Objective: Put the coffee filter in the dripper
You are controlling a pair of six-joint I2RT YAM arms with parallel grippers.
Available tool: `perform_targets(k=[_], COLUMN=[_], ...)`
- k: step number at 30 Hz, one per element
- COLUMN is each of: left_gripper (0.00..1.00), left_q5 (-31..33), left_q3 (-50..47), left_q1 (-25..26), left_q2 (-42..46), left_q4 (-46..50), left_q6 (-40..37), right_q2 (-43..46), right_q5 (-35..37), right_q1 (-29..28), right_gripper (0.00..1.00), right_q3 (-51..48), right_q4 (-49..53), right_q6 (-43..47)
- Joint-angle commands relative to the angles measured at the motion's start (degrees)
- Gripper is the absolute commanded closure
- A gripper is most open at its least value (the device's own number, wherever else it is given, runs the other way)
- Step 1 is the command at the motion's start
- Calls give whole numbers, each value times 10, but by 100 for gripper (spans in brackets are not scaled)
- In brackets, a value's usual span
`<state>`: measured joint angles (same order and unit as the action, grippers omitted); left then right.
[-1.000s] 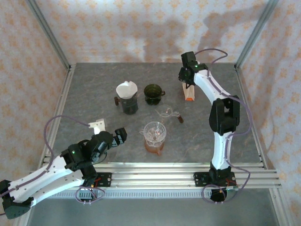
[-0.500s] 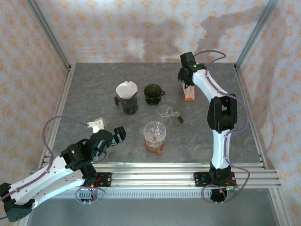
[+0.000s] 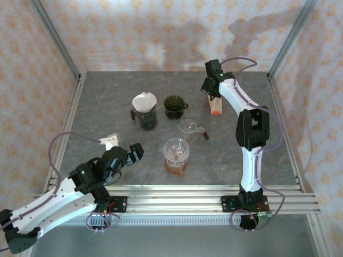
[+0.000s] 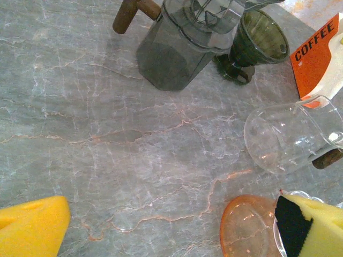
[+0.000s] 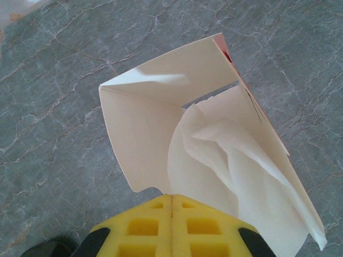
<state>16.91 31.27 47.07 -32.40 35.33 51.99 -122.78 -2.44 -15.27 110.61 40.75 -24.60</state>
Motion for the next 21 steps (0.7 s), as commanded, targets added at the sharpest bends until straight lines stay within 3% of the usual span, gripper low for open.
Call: perform_targets(k=[1,21], left_gripper=[0,0], left_q5=[5,-5], left_q3=[-9,-16], left_q1=[-8,-11], left_q2=[-3,2], left_q4=[-5,-8], left_q6=[-11,-2], right_q2=[12,74], right_q5=[3,58], right_q1=[3,-14], right_gripper=[100,100], right_q3=[18,-12], right_q4=[15,26], right_q6=[8,57])
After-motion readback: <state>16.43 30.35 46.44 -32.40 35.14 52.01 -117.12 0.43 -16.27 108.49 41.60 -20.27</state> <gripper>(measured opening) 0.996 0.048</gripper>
